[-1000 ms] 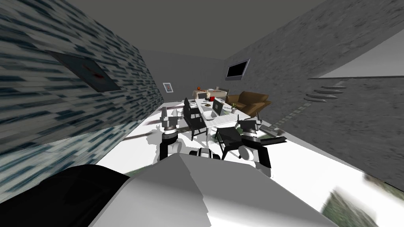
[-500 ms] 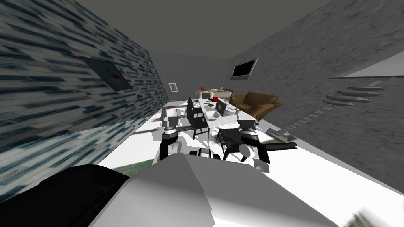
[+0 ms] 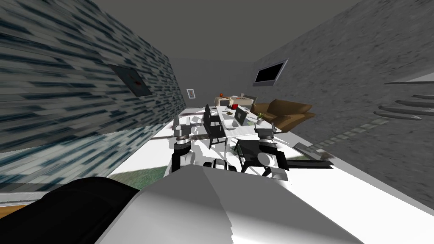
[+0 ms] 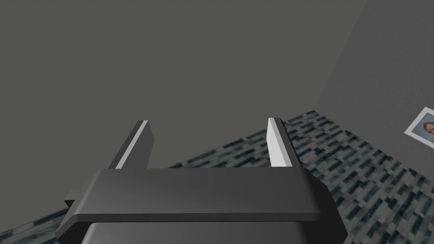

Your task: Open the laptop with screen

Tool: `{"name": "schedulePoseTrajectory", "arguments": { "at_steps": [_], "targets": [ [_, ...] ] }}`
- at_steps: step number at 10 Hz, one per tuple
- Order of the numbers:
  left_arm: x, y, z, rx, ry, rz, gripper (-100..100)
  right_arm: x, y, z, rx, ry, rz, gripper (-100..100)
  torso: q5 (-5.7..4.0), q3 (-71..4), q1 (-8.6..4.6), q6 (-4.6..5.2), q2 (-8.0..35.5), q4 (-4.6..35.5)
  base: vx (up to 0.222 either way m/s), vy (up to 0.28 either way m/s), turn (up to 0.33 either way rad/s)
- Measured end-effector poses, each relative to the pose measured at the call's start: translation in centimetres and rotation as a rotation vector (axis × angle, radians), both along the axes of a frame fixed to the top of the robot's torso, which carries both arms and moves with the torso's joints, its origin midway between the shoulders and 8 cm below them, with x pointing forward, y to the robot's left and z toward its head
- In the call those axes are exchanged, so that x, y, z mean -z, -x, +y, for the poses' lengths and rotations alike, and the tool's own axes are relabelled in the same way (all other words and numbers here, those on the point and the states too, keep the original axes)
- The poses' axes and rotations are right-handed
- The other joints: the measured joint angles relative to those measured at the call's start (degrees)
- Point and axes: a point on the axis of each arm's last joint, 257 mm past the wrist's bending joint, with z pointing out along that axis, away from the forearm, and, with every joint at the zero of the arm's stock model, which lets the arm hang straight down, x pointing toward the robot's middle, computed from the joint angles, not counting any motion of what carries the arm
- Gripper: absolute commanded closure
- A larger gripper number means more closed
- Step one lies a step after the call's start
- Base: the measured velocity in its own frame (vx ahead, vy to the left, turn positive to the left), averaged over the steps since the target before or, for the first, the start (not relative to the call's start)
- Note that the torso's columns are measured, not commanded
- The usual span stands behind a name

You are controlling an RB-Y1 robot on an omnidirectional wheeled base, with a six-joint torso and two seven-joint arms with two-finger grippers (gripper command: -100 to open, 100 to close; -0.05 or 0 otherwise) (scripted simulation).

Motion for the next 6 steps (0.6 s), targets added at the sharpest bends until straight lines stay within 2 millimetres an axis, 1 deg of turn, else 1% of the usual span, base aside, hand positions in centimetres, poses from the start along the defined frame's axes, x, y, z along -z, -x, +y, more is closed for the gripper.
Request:
{"name": "schedulePoseTrajectory", "arguments": {
  "at_steps": [3, 6],
  "targets": [
    [0.0, 0.0, 0.0, 0.000, 0.000, 0.000, 0, 1.6, -1.5, -1.3, -0.040, -0.116, 0.032, -100, 0.00, 0.0, 0.00, -0.03, 0.0, 0.0, -0.002, -0.018, 0.119],
    [0.0, 0.0, 0.0, 0.000, 0.000, 0.000, 0, 2.7, -3.0, -2.4, -0.075, -0.228, 0.056, -100, 0.00, 0.0, 0.01, 0.01, 0.0, 0.0, 0.002, -0.019, 0.143]
  ]
}}
